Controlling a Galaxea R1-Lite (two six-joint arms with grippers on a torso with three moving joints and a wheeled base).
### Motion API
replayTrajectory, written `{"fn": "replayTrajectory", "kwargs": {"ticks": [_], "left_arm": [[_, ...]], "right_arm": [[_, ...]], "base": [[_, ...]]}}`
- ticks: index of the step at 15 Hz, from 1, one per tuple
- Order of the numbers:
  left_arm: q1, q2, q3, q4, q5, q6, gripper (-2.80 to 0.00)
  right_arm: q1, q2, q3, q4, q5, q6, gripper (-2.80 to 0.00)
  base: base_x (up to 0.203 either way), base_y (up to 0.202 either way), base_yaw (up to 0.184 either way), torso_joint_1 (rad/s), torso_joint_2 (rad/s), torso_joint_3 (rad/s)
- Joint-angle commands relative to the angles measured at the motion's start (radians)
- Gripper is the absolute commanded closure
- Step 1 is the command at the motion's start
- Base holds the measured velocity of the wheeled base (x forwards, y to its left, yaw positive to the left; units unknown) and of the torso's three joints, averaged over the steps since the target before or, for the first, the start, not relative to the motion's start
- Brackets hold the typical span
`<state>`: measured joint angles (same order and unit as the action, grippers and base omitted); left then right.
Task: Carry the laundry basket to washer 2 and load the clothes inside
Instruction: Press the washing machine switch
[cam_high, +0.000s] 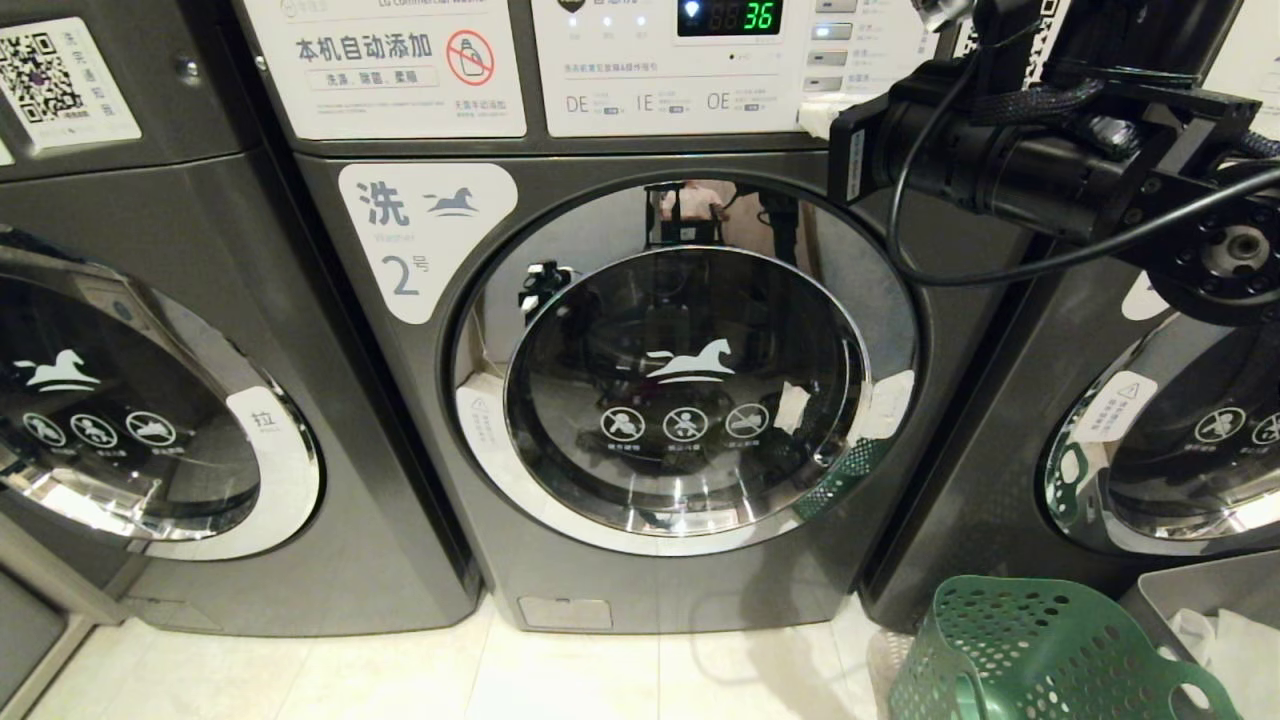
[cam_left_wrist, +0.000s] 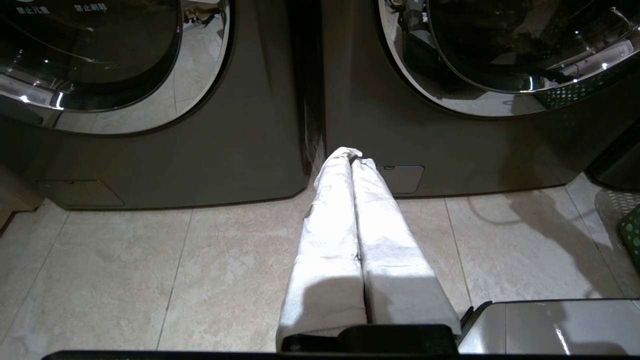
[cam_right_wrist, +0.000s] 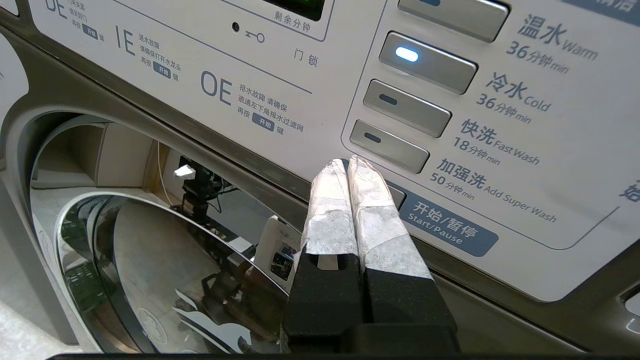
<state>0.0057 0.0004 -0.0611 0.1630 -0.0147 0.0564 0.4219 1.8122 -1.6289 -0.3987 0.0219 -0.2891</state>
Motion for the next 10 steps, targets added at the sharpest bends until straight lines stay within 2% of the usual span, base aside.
{"fn": "replayTrajectory", "kwargs": {"ticks": [1,10], "left_arm": [[0.000,0.000,0.000,0.001,0.000,0.000,0.00],[0.000,0.000,0.000,0.001,0.001,0.000,0.00]], "right_arm": [[-0.008,-0.009,0.010,-0.008,-0.010,-0.002,0.00],[-0.022,-0.068,0.081,-0.009,-0.010,-0.005,0.00]], "base": [[0.000,0.000,0.000,0.000,0.00,0.000],[0.000,0.000,0.000,0.000,0.00,0.000]]}}
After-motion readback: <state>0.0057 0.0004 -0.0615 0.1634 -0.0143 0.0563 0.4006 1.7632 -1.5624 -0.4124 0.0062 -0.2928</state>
